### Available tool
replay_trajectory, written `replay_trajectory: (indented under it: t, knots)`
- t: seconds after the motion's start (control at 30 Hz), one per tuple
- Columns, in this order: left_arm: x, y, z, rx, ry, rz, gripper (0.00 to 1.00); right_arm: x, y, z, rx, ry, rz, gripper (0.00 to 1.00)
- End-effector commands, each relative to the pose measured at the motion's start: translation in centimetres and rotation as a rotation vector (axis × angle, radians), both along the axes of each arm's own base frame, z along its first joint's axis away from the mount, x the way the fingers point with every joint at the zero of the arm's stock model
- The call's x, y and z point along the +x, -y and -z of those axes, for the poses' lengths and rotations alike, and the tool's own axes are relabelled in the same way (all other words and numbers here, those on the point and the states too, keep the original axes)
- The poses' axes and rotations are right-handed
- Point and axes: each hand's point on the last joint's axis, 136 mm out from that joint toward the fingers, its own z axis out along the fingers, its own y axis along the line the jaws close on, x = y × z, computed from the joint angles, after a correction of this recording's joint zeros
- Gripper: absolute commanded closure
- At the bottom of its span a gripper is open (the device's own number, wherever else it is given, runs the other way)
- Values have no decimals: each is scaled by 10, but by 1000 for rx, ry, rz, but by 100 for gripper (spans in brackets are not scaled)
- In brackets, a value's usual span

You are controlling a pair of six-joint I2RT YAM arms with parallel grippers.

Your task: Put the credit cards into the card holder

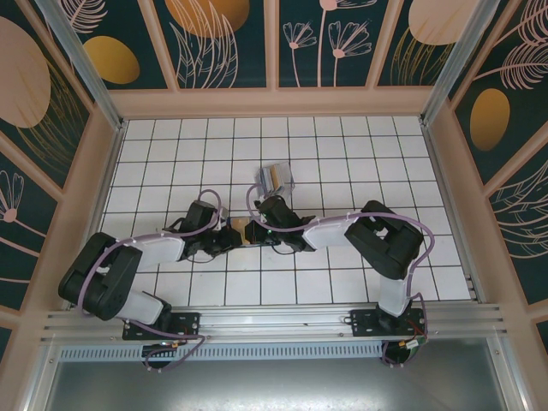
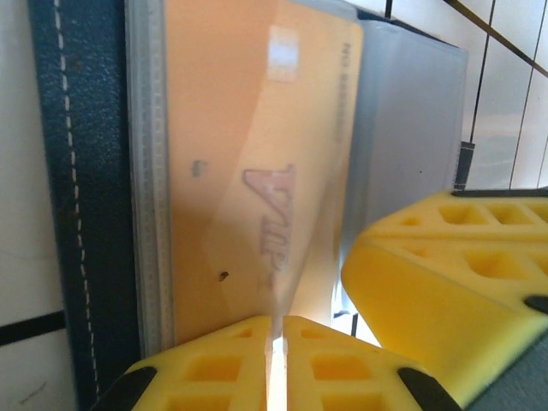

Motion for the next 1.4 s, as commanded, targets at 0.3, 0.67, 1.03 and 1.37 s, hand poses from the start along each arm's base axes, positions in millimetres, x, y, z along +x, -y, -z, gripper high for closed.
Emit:
replay_trajectory:
  t: [0.3,0.67,1.03,1.37]
  knots:
    - [6,26,-34,-135,109,75,79,3,-2,0,120,-67,26,92]
    - [18,27,-32,-110,87,40,78,20,50,-37,35,24,116,77]
    - [24,37,-21,-129,49,67,81,11,85,-12,-40,-64,111,69]
    - [14,32,-12,-125,29,65,83,-2,80,4,-71,-172,59,64]
